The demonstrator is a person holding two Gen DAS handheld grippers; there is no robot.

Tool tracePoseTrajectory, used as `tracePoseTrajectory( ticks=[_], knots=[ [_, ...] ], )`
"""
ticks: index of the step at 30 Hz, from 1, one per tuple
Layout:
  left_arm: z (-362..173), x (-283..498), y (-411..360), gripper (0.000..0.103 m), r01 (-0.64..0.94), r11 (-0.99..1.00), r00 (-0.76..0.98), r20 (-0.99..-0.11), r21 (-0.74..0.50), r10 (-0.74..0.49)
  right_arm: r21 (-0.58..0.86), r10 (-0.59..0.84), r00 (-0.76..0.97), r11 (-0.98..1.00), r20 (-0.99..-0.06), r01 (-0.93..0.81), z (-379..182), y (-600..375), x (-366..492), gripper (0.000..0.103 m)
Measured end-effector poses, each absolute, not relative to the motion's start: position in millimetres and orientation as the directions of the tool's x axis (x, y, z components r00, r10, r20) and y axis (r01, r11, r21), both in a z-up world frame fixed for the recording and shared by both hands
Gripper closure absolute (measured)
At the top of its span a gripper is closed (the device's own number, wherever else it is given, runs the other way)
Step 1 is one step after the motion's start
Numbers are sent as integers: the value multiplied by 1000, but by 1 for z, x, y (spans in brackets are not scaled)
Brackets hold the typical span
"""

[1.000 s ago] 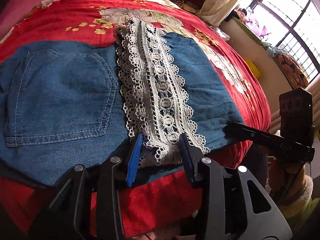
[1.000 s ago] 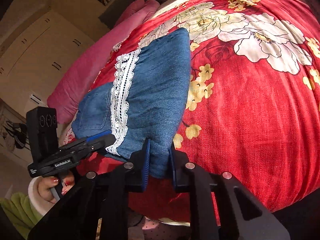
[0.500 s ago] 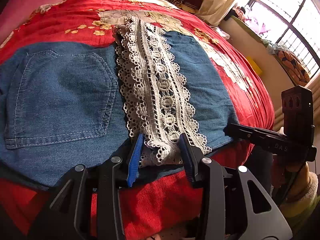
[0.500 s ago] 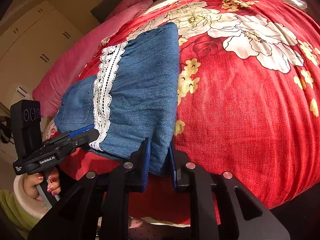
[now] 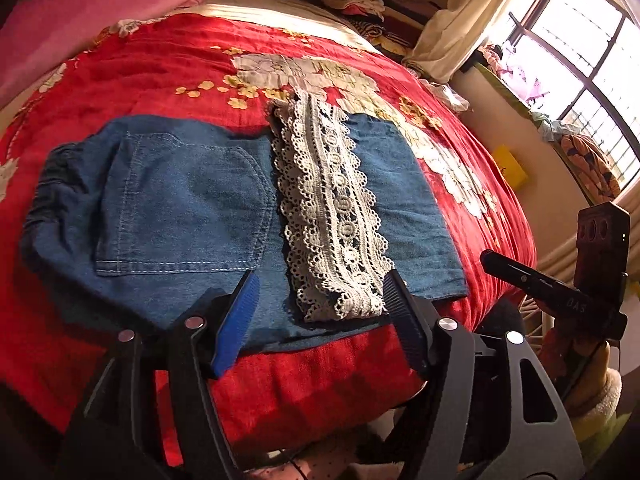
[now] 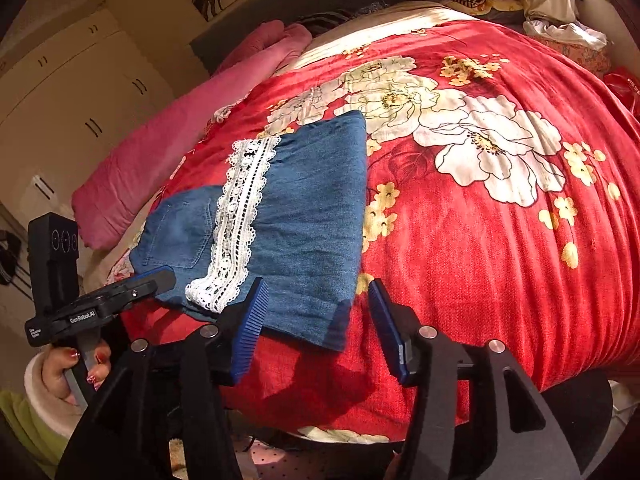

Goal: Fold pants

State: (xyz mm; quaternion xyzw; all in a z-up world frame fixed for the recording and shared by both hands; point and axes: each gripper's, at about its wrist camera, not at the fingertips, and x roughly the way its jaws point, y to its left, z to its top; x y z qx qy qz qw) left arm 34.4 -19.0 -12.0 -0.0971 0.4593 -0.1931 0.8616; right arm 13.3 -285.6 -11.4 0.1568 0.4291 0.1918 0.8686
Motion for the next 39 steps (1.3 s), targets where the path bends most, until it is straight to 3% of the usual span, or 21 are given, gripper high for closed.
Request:
tracePoseTrajectory(
  ticks=[4,6,17,30,39],
  knots=[
    [-1,30,-3,33,197,930,550,-750,-311,-368,419,469,558,880,-685,-225,-5,-272,16,40],
    [3,29,3,25,180,939,570,-747,-292,-342,405,465,559,883,-687,-237,-2,-266,18,33],
    [7,27,20,12,140,958,601,-747,-252,-284,346,448,552,894,-703,-285,10,-229,37,17],
    [2,23,69,10,7,974,617,-766,-226,-182,278,473,525,869,-707,-409,29,-162,71,12],
    [-14,24,99,10,-57,962,601,-779,-268,-181,232,491,472,831,-732,-505,30,-108,106,11]
  ],
)
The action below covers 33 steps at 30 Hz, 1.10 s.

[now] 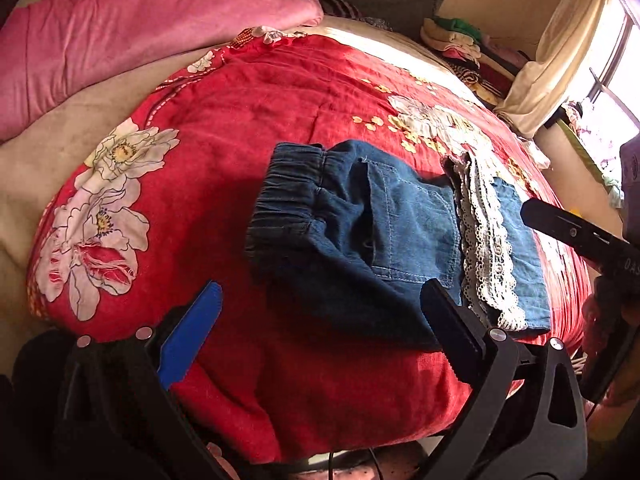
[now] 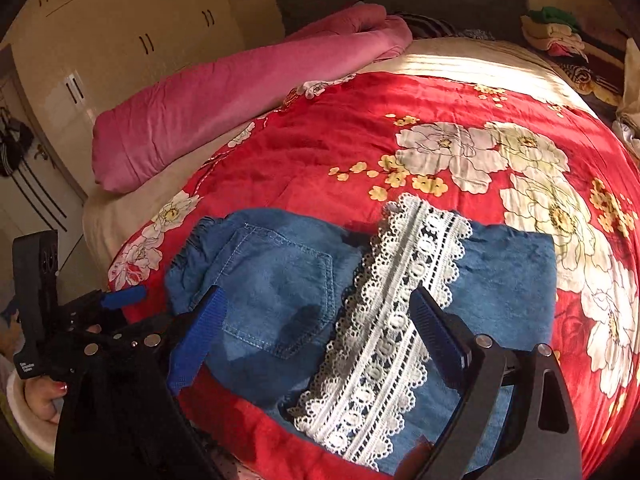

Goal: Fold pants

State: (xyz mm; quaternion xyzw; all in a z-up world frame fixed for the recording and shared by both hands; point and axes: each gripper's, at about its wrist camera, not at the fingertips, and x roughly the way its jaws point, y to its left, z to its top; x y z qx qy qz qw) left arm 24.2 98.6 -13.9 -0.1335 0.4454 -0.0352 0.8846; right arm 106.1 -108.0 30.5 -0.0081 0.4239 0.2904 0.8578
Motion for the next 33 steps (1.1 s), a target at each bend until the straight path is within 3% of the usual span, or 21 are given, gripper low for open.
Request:
tracePoseTrajectory(
  ticks=[7,22,24,26,28,33],
  knots=[
    [-30,35,108,10,-81,943,574,-788,-323,-221,222,519,390,772,-761,-596,26,-59,139,10],
    [-52,46,107,10,-84,946,572,-792,-314,-212,263,519,117,600,-847,-756,-19,55,192,12],
    [-53,47,108,10,-83,945,575,-790,-316,-214,287,514,74,586,-855,-758,-29,61,196,18],
    [-54,48,108,10,-84,945,579,-787,-317,-213,311,515,36,569,-856,-761,-40,66,196,38],
    [-55,49,108,10,-86,943,584,-783,-321,-213,326,523,22,564,-852,-758,-48,67,194,50],
    [-54,51,112,10,-90,930,611,-757,-356,-231,371,598,54,563,-800,-739,-36,47,189,65]
  ],
)
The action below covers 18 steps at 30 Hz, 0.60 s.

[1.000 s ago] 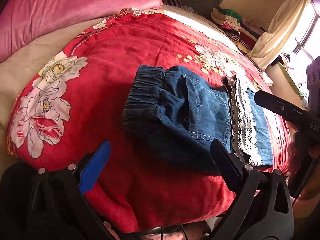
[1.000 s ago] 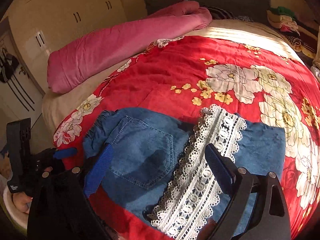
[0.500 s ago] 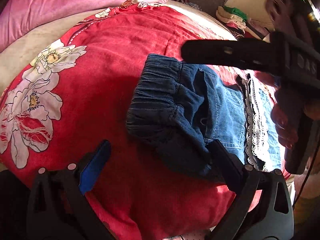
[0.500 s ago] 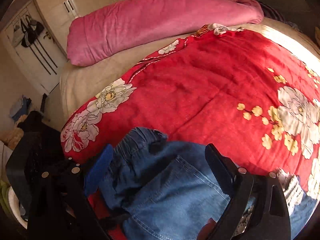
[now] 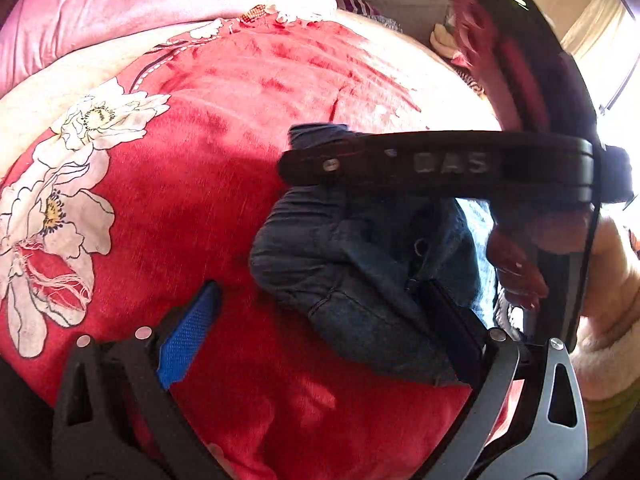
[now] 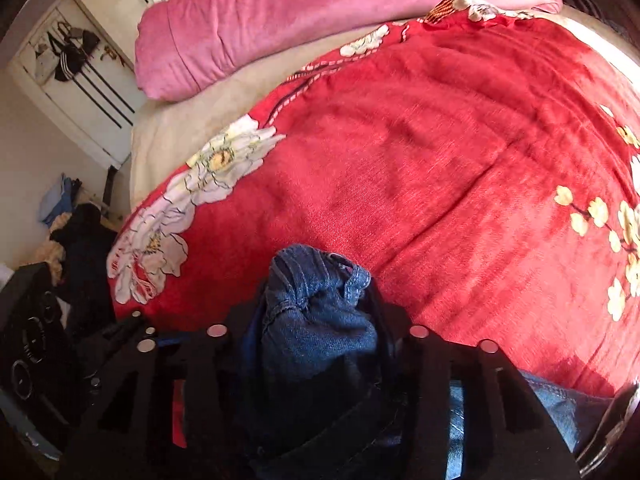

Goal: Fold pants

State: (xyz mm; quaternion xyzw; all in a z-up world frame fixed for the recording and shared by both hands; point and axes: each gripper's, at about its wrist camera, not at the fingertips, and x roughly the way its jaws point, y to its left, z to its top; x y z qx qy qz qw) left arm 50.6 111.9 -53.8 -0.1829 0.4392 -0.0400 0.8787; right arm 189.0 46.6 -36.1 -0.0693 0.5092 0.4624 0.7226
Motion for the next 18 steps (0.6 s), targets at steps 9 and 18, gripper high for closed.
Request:
tracePoseTrajectory(
  ticks=[9,18],
  knots=[
    [-36,58,103,18,9,797,604,-632,-604,-486,459,729,83,510,-679,-727,11,-12,182,70],
    [7,62,39,35,138,811,598,-605,-568,-526,449,771,196,535,-606,-715,48,-103,179,70]
  ],
)
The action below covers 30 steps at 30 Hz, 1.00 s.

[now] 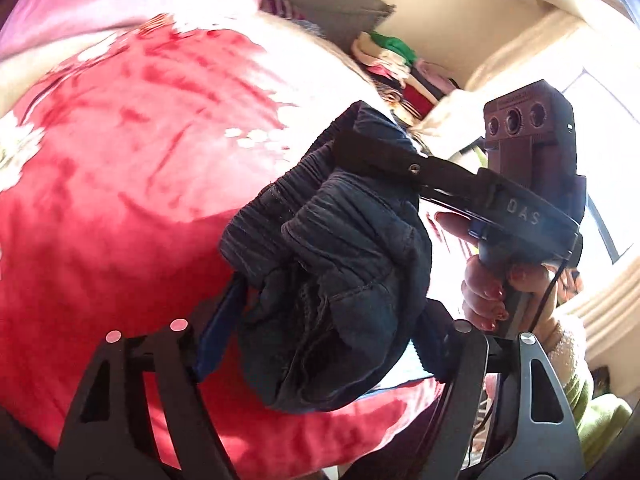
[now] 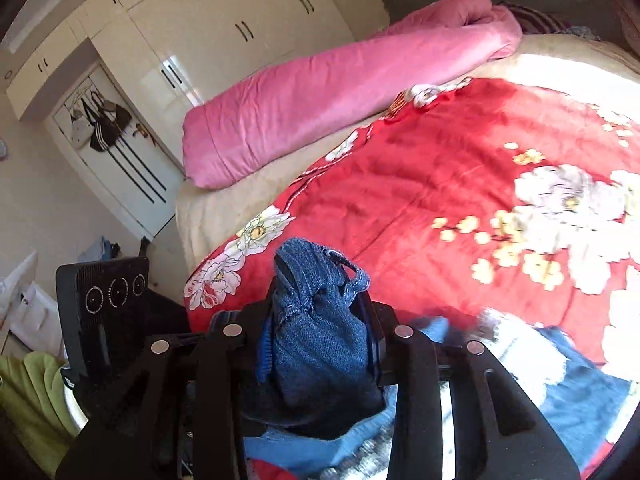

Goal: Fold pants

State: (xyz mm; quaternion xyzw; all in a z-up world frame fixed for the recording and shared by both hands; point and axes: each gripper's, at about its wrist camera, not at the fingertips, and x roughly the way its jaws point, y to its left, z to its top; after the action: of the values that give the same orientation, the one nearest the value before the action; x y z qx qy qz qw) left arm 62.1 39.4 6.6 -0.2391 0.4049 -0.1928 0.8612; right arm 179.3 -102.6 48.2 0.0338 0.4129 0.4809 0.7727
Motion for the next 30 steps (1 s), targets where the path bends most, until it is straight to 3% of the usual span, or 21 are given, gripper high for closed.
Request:
tracePoseTrajectory(
  ticks=[6,14,23,30],
  knots=[
    [14,71,-12,32,195,854,600,-630,-481,-492,465,774,264,575,-576,-673,47,-160,176,65],
    [3,66,-58,22,293,843,533,-655,-451,-536,572,758,377,650,-532,-501,24,-250,164,35],
    [-9,40,-82,19,427,795,464,-650,-431,-602,539,707,404,705,-580,-460,22,-255,151,33],
    [-23,30,-96,18,453,788,422,-678,-417,-601,283,488,412,838,-769,-466,-15,-240,134,35]
  ],
)
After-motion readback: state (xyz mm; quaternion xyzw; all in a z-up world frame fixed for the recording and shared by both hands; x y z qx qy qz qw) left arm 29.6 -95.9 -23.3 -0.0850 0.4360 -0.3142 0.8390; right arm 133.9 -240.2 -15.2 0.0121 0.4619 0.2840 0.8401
